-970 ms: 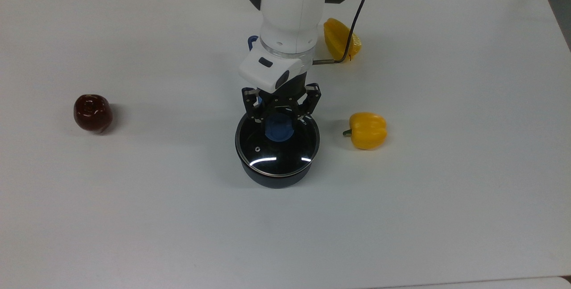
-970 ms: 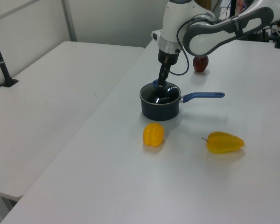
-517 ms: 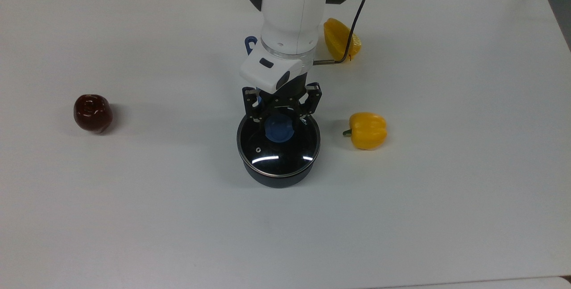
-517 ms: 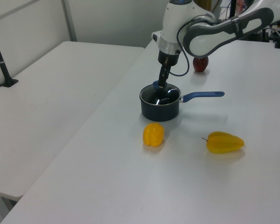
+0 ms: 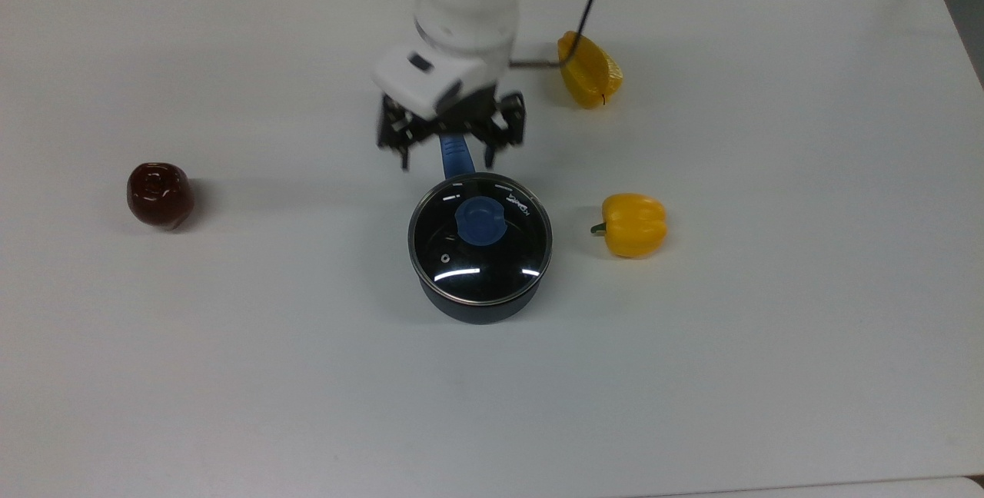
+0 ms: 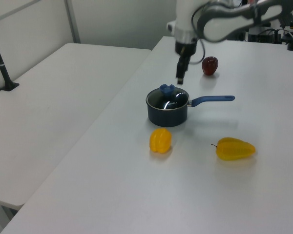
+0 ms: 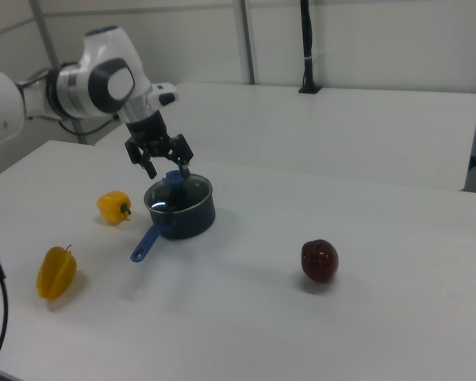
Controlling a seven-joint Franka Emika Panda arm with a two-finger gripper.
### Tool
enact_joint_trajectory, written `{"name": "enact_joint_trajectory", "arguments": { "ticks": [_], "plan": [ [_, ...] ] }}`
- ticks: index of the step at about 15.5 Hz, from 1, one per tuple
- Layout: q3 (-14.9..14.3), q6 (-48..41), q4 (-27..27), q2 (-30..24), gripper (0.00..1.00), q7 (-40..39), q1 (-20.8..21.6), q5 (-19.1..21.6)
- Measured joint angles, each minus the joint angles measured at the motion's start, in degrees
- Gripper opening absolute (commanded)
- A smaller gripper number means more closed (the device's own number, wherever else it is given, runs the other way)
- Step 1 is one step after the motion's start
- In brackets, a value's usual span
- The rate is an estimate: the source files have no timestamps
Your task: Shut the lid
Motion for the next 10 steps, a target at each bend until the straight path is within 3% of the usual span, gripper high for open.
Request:
{"name": "enact_joint_trajectory", "arguments": {
  "ticks": [4, 10],
  "plan": [
    [-0.12, -10.71, -2.75, -9.99, 1.00, 0.00, -4.03, 0.04],
    [0.86, -14.95, -9.91, -21.41, 1.00, -0.33, -11.45, 3.61]
  ]
}}
